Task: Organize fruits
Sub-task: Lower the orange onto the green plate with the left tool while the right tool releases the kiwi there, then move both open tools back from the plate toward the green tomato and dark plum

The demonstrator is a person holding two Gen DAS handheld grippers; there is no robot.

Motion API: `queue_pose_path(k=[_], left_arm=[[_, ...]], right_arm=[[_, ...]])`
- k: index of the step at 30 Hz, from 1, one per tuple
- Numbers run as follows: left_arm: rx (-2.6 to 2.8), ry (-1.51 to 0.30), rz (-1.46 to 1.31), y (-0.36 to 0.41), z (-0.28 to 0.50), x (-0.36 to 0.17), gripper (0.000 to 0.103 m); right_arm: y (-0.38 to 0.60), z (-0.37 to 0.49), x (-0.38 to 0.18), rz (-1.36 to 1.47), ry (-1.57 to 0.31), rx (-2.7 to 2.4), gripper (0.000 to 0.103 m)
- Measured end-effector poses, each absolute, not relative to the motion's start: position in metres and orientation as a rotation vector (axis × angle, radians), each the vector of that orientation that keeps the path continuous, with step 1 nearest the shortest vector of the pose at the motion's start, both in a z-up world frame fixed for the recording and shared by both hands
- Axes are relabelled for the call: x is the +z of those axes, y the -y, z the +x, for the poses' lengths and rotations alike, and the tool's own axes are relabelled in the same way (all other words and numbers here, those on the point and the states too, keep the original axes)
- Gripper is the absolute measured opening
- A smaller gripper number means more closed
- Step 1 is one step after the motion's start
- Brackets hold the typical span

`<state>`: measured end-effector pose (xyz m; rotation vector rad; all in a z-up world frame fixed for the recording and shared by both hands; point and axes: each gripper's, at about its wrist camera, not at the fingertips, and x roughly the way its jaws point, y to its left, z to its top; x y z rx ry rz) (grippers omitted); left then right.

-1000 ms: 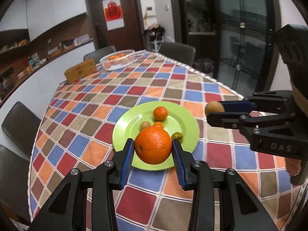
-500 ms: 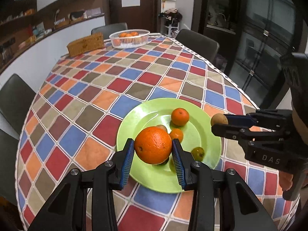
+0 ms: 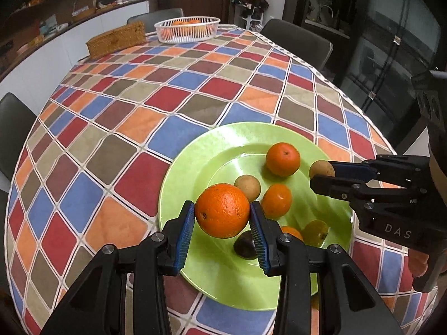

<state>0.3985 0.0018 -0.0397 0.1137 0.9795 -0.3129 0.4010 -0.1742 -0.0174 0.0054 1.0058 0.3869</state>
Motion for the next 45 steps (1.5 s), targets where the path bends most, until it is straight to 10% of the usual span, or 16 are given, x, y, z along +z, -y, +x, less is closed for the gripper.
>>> queue_pose_path(k=[45], left_arm=[[-0.203, -0.677, 0.208, 0.006, 0.225, 0.049, 0.086]], right_arm=[[0.179, 0.248, 0.055, -0.115, -0.774, 0.468, 0.048]])
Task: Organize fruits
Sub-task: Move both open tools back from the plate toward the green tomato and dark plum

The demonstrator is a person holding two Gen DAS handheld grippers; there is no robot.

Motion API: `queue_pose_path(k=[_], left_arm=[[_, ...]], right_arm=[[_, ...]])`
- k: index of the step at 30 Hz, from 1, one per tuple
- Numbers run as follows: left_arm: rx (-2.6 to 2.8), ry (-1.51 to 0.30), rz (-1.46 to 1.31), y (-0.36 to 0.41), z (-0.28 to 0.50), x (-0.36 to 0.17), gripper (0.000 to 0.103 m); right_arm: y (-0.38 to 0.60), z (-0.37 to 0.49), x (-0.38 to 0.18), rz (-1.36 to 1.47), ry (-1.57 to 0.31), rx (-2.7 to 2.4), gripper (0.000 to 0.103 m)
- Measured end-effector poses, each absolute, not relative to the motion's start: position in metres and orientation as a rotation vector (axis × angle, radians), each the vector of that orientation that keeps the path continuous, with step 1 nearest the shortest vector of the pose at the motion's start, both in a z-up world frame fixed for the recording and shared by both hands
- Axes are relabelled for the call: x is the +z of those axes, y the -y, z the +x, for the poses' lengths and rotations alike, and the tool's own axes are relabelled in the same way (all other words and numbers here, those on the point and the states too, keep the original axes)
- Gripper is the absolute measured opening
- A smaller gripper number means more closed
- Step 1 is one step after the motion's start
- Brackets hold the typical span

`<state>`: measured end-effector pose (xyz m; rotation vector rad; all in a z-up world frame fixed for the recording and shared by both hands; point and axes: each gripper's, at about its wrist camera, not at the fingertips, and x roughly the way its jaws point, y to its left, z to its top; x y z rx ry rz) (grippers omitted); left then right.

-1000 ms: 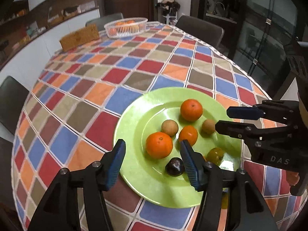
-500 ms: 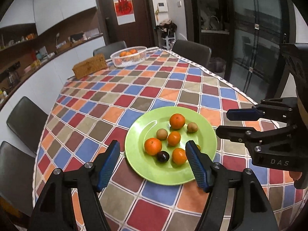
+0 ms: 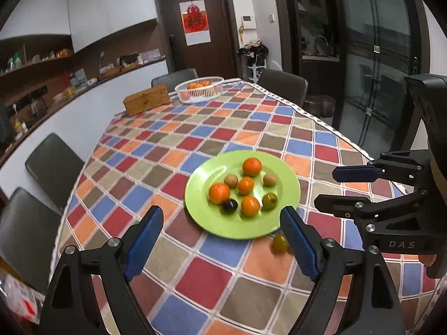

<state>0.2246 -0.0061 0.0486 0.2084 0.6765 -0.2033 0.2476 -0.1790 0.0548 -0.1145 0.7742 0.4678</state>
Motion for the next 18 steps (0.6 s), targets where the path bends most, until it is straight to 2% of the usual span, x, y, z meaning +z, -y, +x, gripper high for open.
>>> queue_pose_path(k=[18], left_arm=[[-0.152, -0.829, 0.126, 0.010, 0.210, -0.011, 0.086]], right_arm=[[0.173, 0.247, -0.005, -0.226, -0.954, 0.590, 0.048]])
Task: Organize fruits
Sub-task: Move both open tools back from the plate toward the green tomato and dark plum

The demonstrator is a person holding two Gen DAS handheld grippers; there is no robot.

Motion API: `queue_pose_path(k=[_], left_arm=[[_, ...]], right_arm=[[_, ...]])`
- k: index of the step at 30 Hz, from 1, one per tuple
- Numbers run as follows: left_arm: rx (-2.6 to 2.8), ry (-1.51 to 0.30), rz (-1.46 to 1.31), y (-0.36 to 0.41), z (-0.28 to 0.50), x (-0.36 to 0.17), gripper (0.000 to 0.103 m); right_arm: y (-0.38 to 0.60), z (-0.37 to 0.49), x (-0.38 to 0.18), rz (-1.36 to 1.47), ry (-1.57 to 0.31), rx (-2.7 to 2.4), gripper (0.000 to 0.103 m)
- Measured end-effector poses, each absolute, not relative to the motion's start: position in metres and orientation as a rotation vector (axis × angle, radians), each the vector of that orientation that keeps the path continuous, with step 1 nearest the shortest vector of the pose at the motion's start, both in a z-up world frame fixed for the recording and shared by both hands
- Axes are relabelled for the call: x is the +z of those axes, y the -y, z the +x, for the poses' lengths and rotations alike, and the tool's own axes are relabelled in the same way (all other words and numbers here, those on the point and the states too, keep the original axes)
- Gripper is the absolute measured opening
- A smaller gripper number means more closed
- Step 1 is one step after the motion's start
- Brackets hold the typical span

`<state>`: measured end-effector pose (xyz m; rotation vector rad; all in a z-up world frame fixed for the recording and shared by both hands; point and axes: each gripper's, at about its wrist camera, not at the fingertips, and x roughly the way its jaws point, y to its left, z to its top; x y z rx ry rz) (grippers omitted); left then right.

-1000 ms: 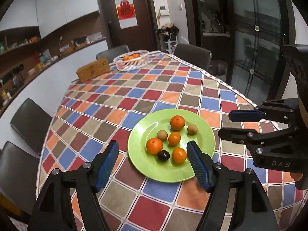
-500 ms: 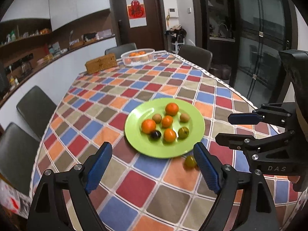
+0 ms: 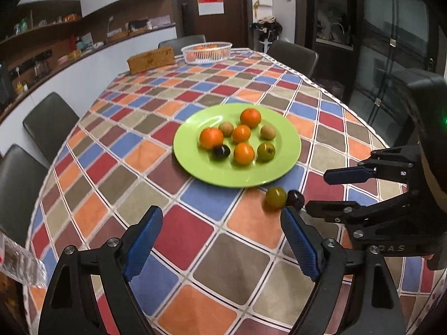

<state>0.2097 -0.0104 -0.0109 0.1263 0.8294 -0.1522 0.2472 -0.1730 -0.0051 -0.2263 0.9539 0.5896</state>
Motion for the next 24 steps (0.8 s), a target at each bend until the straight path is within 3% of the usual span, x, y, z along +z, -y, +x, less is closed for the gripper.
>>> queue_pose_path(k=[12, 19, 24], left_arm=[[-0.142, -0.899, 0.085, 0.010, 0.219, -0.036, 0.086], [-0.144, -0.911, 0.096, 0.010, 0.222, -0.041, 0.086], [-0.157, -0.906, 0.106, 0.013, 0.225, -0.042, 0.086]], right_arm=[[0.162, 0.268, -0.045, -0.286, -1.057, 0.598, 0.045], [0.156, 0.276, -0.054, -0.307, -1.067, 0.602, 0.033], [0.156, 0.275, -0.055, -0.303, -1.062, 0.610, 0.030]])
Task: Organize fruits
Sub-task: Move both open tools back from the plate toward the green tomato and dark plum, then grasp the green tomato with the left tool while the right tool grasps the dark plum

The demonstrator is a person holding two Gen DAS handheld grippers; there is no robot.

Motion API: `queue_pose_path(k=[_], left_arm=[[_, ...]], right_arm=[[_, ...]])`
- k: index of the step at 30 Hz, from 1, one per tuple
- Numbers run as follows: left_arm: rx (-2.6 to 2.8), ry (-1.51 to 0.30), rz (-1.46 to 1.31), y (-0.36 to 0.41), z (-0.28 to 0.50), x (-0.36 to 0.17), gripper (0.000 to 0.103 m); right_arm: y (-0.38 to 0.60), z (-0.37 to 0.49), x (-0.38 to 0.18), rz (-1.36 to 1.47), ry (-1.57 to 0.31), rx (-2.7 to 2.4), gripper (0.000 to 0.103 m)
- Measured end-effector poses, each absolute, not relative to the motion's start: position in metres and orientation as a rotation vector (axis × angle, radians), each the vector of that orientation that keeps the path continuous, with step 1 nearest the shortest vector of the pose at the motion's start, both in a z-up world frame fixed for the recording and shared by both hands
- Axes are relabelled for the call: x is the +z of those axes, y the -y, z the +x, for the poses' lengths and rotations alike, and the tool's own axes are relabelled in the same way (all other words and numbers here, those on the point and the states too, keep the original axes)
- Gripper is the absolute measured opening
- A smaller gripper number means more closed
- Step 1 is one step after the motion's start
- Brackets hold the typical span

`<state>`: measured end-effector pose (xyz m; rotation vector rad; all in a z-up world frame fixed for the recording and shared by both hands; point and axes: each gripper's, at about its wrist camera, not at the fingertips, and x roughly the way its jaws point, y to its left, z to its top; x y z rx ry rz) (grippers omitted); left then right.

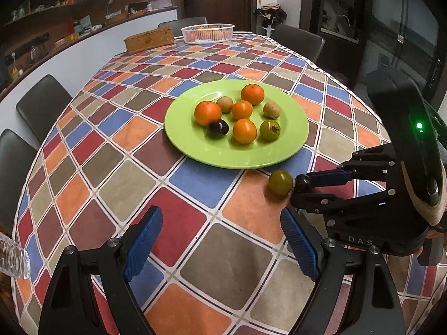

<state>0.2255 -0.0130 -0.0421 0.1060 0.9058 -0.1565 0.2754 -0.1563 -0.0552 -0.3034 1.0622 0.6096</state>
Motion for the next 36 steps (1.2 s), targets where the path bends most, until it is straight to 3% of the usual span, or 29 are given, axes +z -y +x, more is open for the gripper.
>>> queue_pose_path(k=[15, 21, 34, 36], left_arm=[[-0.320, -0.880, 0.157, 0.045, 0.242, -0.059, 0.083], [-0.354, -0.900, 0.135, 0.055, 0.258, -0.071, 0.071], [-0.352, -0.960, 0.142, 0.069, 0.277, -0.085, 0.027], [-0.357, -0.961, 0.136, 0.068, 0.276, -0.085, 0.027]], right_arm=[[0.200, 0.253, -0.033, -0.195, -0.966, 0.467, 0.030], [0.217, 0.248, -0.036, -0.111, -0.951, 0.400, 0.030], [0.231, 0.246, -0.046, -0.012, -0.960, 0.372, 0.030], [0.232, 0.247, -0.045, -0.005, -0.957, 0.372, 0.030]])
